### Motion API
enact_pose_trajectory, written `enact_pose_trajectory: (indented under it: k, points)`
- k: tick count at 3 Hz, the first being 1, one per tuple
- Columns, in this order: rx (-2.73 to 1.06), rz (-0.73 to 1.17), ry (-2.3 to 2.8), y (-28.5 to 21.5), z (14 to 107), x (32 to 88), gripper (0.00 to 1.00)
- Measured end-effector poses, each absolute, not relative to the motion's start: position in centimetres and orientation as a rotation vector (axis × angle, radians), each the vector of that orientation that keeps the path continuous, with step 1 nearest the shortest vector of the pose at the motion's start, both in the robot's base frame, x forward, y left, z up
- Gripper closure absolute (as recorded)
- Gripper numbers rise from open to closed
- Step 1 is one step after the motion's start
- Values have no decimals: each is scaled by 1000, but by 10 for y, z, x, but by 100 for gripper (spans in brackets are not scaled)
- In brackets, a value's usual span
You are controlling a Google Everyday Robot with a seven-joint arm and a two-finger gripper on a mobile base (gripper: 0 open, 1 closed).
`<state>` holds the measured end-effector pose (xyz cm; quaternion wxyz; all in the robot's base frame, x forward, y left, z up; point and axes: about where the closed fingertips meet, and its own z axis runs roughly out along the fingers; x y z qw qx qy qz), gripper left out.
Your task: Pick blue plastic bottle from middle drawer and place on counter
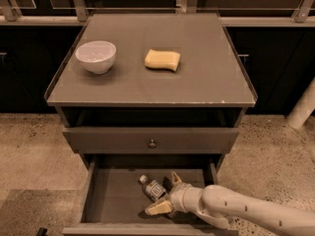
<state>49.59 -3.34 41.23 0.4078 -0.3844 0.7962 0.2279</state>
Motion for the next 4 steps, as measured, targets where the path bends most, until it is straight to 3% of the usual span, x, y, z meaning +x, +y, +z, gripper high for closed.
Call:
enact_pose_trajectory:
  k: [2,3,4]
  points:
    - [-968,549,2061,-16,383,485,0]
    - [-991,529,2087,-14,368,481,7]
    - [-992,528,2088,-14,368,481,26]
